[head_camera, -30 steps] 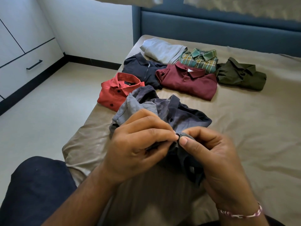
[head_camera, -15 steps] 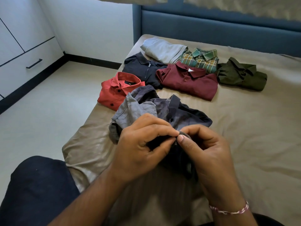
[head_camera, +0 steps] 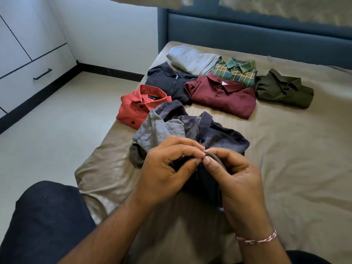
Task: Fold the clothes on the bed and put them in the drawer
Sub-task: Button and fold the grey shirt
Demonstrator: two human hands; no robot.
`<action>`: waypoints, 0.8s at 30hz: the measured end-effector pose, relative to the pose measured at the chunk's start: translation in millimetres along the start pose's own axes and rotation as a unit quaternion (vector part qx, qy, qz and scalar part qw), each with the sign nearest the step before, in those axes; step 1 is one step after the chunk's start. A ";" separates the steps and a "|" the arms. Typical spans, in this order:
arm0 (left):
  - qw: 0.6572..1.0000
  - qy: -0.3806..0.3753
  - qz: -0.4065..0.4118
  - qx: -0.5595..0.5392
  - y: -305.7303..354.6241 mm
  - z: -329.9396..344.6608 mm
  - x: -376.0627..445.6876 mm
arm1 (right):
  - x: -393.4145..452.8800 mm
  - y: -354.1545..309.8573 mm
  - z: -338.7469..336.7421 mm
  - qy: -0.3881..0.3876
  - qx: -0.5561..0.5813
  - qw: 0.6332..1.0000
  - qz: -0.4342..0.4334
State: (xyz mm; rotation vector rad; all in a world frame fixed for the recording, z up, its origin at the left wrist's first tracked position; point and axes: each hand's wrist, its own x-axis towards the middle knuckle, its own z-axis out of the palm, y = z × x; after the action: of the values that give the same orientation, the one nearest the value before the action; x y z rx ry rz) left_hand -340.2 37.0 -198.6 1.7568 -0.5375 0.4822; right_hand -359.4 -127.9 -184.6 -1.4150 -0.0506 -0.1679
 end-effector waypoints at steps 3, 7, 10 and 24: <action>0.999 0.010 -0.034 -0.037 -2.0 2.0 -0.4 | 1.0 3.0 0.1 -0.007 -0.012 1.000 -0.005; 0.989 0.009 -0.099 -0.113 -4.1 1.9 1.8 | 1.2 6.6 0.5 0.006 -0.013 1.000 -0.017; 0.977 0.016 -0.140 -0.160 -2.1 1.9 2.2 | 1.7 7.8 1.1 0.003 -0.025 0.999 -0.029; 0.989 -0.020 -0.037 0.142 -8.1 -8.8 3.6 | -5.7 18.4 6.9 0.037 -0.241 0.957 -0.156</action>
State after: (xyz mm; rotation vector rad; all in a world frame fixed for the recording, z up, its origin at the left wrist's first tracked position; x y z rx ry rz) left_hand -333.0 47.0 -200.7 2.0539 -0.4452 0.4898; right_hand -361.9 -117.9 -202.3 -1.8824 -0.1818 -0.5236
